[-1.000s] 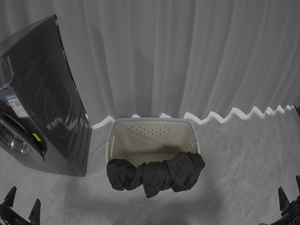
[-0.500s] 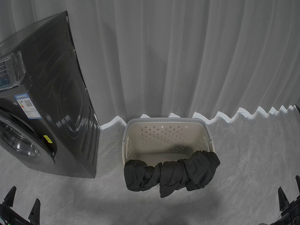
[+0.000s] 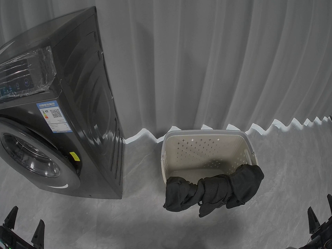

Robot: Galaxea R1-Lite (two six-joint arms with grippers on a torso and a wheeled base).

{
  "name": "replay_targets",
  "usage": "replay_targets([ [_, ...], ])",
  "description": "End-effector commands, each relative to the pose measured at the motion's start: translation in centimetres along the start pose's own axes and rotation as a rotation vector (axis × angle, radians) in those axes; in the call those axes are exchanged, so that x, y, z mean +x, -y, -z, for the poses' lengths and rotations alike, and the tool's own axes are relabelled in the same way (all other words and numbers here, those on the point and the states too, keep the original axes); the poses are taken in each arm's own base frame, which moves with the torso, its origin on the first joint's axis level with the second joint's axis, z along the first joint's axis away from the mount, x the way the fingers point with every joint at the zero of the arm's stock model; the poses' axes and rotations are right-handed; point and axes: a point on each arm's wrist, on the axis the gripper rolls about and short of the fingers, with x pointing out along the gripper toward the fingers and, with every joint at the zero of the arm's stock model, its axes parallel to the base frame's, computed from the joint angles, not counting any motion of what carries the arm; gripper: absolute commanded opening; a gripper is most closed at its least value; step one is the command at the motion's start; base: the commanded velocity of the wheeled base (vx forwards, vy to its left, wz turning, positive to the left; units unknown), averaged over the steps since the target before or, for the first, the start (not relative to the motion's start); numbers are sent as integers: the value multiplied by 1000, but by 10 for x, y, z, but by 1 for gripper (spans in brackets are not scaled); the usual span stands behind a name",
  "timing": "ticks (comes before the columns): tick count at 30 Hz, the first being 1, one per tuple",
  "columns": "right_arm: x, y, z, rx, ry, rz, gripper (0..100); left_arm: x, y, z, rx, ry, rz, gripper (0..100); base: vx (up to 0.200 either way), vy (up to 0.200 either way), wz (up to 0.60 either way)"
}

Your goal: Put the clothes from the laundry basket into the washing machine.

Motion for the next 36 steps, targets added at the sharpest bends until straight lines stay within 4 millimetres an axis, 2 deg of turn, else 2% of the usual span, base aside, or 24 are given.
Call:
replay_targets([
  [1, 0, 0, 5, 0, 0, -1, 100, 0, 0, 5, -2, 1, 0, 100, 0, 200, 0],
  [36, 0, 0, 5, 0, 0, -1, 100, 0, 0, 5, 0, 0, -2, 100, 0, 200, 0],
])
